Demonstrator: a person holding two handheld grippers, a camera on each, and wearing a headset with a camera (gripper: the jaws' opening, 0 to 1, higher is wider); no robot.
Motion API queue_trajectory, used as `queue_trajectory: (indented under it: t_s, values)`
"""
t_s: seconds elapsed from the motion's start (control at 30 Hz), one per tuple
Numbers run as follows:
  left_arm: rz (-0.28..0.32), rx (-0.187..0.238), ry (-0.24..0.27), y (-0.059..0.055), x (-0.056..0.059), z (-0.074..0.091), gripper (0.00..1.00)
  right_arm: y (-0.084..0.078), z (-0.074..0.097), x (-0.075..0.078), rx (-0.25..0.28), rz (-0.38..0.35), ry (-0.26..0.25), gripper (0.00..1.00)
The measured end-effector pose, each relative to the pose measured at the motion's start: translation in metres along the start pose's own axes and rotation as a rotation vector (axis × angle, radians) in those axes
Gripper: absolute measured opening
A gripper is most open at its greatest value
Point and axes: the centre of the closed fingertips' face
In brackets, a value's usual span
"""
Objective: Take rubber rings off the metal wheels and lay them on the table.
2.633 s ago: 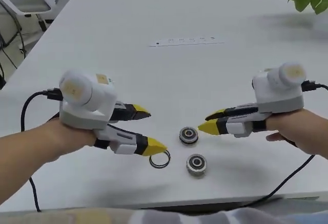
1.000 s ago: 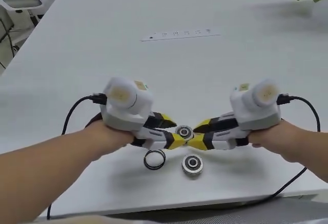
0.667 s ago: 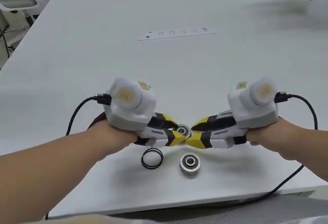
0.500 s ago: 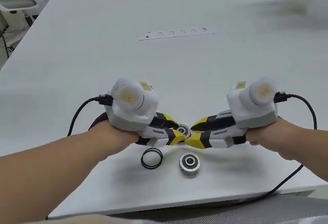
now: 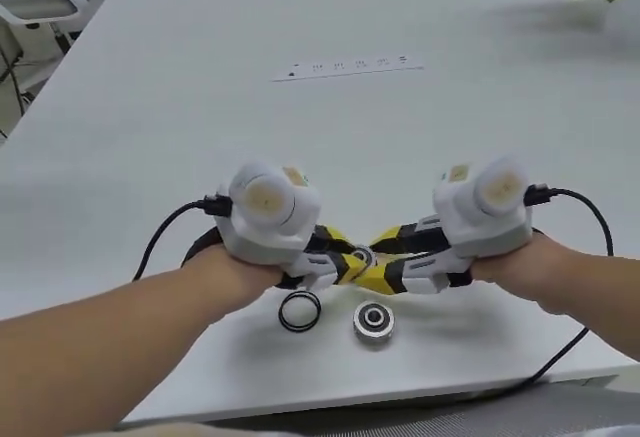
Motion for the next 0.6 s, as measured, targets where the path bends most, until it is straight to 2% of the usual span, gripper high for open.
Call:
queue_trajectory:
  t_s: [0.5,0.6]
  values:
    - [0.015,0.013,0.012,-0.0017,0.0000,-0.0012,0.14,-0.0047,0.0043,0.0001,-0.017,0.073,-0.022,0.21]
    - [0.017,0.013,0.014,-0.0019,0.0001,-0.0013,0.14,-0.0055,0.0049,0.0004,-0.018,0.062,-0.021,0.20]
Point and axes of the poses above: the centre of the closed fingertips' face, and the gripper's own axes: z roughly backward along the fingers, x roughly to its right, y roughly out of its top, and after that the axes turned 3 degrees about -y, right-handed
